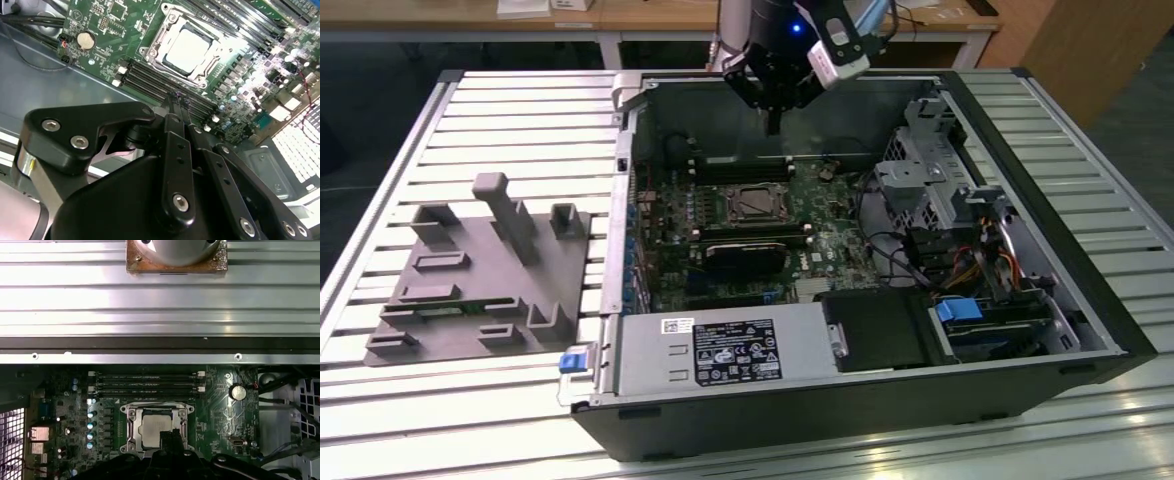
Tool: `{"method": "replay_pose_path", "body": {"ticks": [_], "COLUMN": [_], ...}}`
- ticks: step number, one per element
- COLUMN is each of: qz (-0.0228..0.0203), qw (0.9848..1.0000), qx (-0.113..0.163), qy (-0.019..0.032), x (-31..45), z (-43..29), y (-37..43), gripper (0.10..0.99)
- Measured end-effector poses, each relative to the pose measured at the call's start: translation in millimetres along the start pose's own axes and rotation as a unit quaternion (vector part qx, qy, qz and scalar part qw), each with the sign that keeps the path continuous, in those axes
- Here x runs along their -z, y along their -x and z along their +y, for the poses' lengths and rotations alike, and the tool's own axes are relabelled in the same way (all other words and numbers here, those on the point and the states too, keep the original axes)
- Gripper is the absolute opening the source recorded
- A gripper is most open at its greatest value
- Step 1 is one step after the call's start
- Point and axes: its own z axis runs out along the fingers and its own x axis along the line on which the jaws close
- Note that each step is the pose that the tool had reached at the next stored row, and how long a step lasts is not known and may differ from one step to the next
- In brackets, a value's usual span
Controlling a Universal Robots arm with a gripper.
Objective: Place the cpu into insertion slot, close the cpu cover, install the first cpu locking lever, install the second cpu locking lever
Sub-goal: 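Install the first cpu locking lever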
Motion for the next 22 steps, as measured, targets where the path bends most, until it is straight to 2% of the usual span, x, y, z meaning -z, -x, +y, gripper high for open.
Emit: {"method": "replay_pose_path", "body": {"ticks": [6, 22], "qz": [0.0000, 0.0000], "qw": [1.0000, 1.0000], "qx": [0.000, 0.000], "qy": [-0.0001, -0.0001], "x": [-9.0, -36.7], "z": [2.5, 2.5], "y": [1.7, 3.9], "gripper": [0.106, 0.106]}}
